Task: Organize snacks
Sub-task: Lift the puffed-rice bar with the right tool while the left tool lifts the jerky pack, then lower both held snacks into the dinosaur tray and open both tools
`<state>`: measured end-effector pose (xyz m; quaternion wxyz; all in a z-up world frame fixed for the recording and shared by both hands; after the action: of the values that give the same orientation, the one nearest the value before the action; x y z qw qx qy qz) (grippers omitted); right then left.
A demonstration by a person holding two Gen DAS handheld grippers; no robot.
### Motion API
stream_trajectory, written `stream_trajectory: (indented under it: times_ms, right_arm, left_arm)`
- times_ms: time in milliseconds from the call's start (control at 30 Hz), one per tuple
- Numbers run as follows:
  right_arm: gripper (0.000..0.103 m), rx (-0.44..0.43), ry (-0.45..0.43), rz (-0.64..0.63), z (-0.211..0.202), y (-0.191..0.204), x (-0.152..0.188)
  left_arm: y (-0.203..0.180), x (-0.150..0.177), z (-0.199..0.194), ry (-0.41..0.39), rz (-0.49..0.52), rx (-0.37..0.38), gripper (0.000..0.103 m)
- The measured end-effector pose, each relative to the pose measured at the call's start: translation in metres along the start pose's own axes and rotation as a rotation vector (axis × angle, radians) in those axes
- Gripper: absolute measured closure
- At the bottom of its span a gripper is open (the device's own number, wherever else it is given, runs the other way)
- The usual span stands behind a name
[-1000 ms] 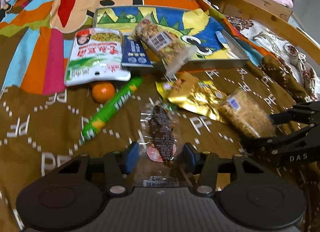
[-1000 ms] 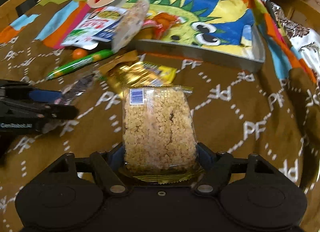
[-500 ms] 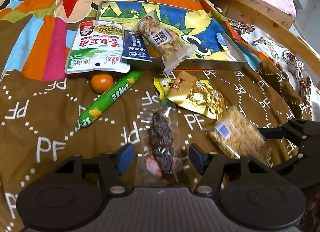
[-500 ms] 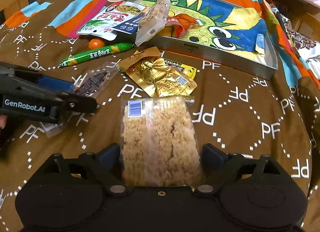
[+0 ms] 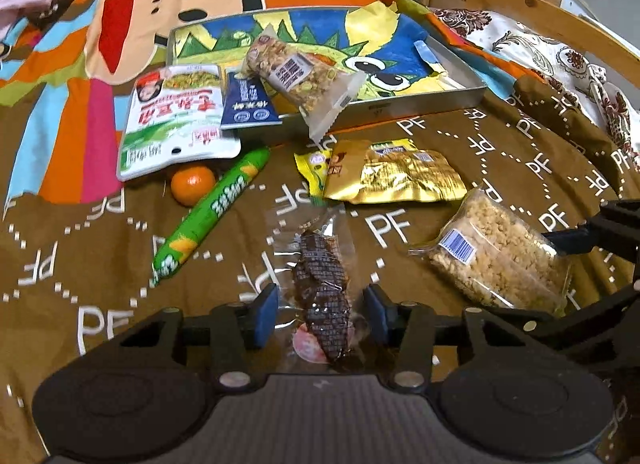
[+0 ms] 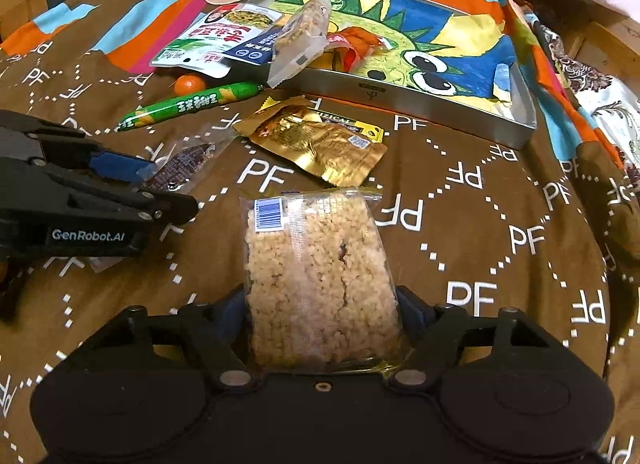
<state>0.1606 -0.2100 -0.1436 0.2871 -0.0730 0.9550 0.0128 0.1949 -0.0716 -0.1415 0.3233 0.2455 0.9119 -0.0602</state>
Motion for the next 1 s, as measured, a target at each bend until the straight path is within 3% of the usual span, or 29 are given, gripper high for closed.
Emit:
stream_trajectory:
  times_ms: [367, 733, 1000]
  right_arm:
    - [0.027, 0.028, -0.092, -0.051, -0.029, 0.020, 0.007]
    - [0.026, 0.061, -0.302, -0.123, -0.062, 0.035, -0.006]
    - [0.026, 0.089, -0.411, -0.053, -0.059, 0.020, -0.034]
  left_arm:
    - [0.005, 0.010, -0.040, -0.054, -0.132, 0.010, 0.055]
    - [0.019, -0.005, -0.091, -0.257, -0.204, -0.084, 0.055]
    - [0.054, -0.026, -0.098, -0.358, -0.276, -0.185, 0.055]
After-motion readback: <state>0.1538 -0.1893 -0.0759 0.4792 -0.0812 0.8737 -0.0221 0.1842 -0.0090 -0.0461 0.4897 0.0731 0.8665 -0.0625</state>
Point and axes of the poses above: each gripper's, at about its wrist camera, not at the fingertips, and z roughly the way its jaws point, y to its left, x to its underside, the point moved 8 cm from there along z, roughly the way its jaws point, and after that the axes turned 10 degrees about z, right-handed, at the moved point
